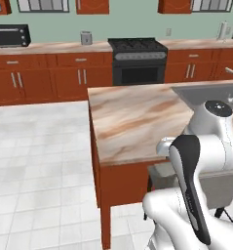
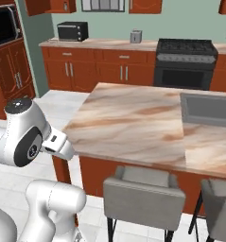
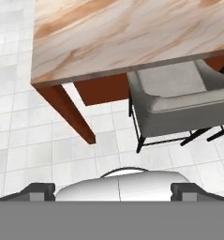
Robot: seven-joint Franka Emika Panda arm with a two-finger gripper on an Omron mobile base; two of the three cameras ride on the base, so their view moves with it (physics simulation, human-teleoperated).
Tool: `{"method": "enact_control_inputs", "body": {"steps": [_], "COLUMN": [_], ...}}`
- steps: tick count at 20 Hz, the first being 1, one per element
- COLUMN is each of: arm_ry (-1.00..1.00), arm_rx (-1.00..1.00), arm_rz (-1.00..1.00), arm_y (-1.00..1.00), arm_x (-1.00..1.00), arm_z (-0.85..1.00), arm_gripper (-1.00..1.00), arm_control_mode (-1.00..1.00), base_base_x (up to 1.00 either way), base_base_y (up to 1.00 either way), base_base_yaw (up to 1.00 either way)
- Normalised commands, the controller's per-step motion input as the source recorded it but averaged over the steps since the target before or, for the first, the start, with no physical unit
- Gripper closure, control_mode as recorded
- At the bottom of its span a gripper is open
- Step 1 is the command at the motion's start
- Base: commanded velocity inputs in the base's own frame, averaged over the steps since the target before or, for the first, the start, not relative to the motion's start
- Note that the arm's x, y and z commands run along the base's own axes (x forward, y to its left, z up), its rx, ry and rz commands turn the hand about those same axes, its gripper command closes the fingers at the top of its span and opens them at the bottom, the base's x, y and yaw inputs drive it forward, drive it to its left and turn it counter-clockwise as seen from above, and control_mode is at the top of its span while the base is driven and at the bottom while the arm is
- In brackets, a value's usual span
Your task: Move the hot dog bun to the plate on the dining table and place the condiment next to that plate. Then navigate to the fridge and take the sausage and place it on the plate as well.
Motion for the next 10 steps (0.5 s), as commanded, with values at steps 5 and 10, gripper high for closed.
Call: {"method": "enact_control_inputs", "body": {"steps": [5,10], "arm_ry": [0.0,0.0], "arm_rx": [0.0,0.0], "arm_rz": [0.0,0.0], "arm_y": [0.0,0.0], "arm_x": [0.0,0.0], "arm_z": [0.0,0.0], "arm_gripper": [-1.0,-1.0], "arm_control_mode": [1.0,1.0], "base_base_x": [0.02,0.22], "base_base_y": [1.0,1.0], "base_base_yaw": [-0.04,-0.08]}}
